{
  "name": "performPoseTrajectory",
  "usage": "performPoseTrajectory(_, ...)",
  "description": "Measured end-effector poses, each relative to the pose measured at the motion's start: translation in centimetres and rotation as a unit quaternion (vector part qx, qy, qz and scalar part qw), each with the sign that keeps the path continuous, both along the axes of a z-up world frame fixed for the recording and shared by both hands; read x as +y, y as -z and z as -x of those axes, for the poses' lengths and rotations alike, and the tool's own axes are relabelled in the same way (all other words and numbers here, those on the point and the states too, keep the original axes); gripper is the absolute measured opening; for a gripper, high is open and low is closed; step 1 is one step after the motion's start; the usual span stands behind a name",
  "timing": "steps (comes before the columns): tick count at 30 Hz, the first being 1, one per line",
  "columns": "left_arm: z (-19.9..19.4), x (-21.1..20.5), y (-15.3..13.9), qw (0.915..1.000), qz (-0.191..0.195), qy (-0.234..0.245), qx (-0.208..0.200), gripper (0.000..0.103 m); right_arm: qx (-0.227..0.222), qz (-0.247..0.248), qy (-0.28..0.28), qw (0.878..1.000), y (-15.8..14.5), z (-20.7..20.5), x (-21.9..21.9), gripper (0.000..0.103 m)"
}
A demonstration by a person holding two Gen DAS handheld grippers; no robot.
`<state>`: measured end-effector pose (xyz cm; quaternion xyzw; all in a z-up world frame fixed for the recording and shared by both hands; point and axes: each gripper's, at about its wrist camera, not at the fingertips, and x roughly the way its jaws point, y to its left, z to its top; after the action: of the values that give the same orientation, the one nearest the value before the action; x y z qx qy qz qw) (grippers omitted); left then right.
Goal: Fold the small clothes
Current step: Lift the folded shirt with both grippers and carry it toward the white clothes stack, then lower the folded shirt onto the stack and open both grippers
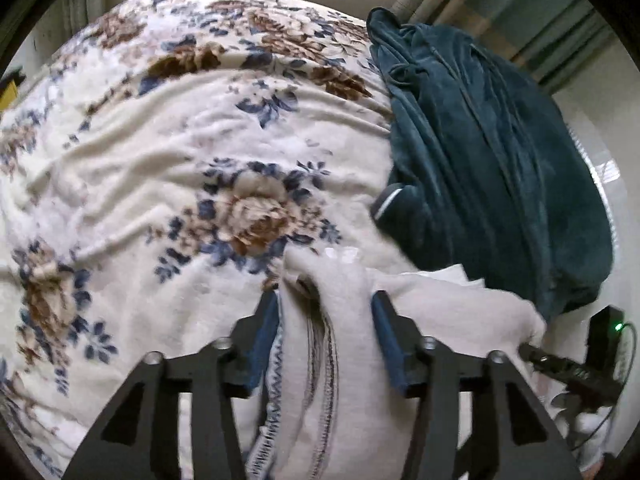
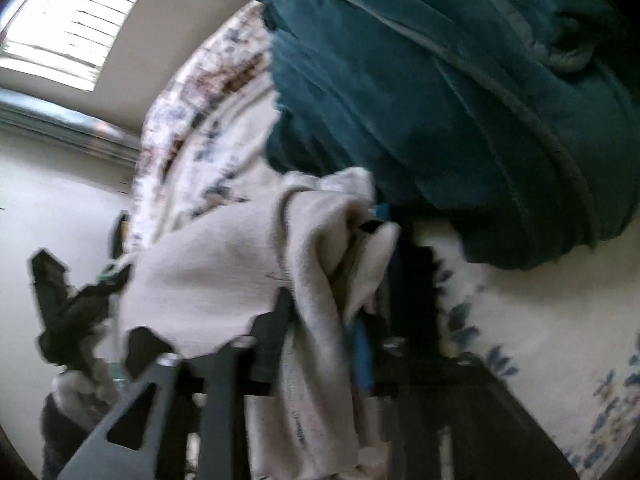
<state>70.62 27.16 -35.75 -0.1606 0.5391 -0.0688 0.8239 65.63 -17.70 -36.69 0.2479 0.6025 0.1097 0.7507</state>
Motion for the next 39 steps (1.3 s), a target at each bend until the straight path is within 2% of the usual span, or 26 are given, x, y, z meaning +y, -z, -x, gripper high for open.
performPoseTrajectory(2, 0.7, -0.2, -0.9, 0.9991, -0.039, -0.010, -0.010, 0.071, 0.010, 0.007, 0.013, 1.000, 0.4, 0.0, -0.2, 0.059)
performPoseTrajectory(4, 2.0, -0.7, -2.1, 0.9977, -0.063, -0.018, -0.016, 0.073, 0.008, 0.032, 0.016, 0.999, -0.4, 0.5, -0.1, 0.068)
performPoseTrajectory(6, 4.0, -1.9, -3.8, 0.9948, -0.095, -0.026, -0.026, 0.084, -0.015, 0.095, 0.009, 0.995, -2.2, 1.6, 0.7, 0.085)
performPoseTrajectory(7, 5.4, -2.8, -4.5, 0.9930, -0.110, -0.032, -0.029, 0.094, -0.027, 0.126, 0.004, 0.992, -3.2, 2.3, 1.2, 0.088)
performPoseTrajectory(8, 6.6, -3.7, -5.1, 0.9918, -0.119, -0.034, -0.029, 0.098, -0.038, 0.158, 0.000, 0.987, -4.1, 3.1, 1.8, 0.090)
performPoseTrajectory(10, 8.9, -5.3, -5.8, 0.9887, -0.143, -0.038, -0.025, 0.098, -0.053, 0.206, -0.007, 0.977, -6.0, 5.1, 3.2, 0.094)
performPoseTrajectory(11, 9.8, -6.0, -6.1, 0.9871, -0.154, -0.039, -0.021, 0.098, -0.053, 0.217, -0.008, 0.975, -6.5, 5.7, 3.6, 0.102)
performPoseTrajectory(15, 13.7, -8.0, -8.3, 0.9840, -0.172, -0.037, -0.028, 0.098, -0.057, 0.258, -0.010, 0.964, -9.0, 9.4, 5.1, 0.103)
performPoseTrajectory(20, 17.2, -9.3, -12.6, 0.9825, -0.175, -0.036, -0.053, 0.098, -0.088, 0.292, -0.006, 0.952, -14.3, 14.1, 5.8, 0.103)
performPoseTrajectory(30, 26.5, -10.8, -22.8, 0.9753, -0.184, -0.036, -0.117, 0.098, -0.165, 0.306, 0.010, 0.937, -27.9, 24.7, 6.1, 0.103)
performPoseTrajectory(34, 30.7, -11.2, -26.1, 0.9719, -0.189, -0.037, -0.135, 0.098, -0.209, 0.314, 0.008, 0.926, -33.0, 29.5, 6.0, 0.103)
performPoseTrajectory(39, 35.5, -11.6, -29.8, 0.9686, -0.185, -0.046, -0.160, 0.098, -0.245, 0.305, 0.011, 0.920, -38.5, 35.8, 5.3, 0.103)
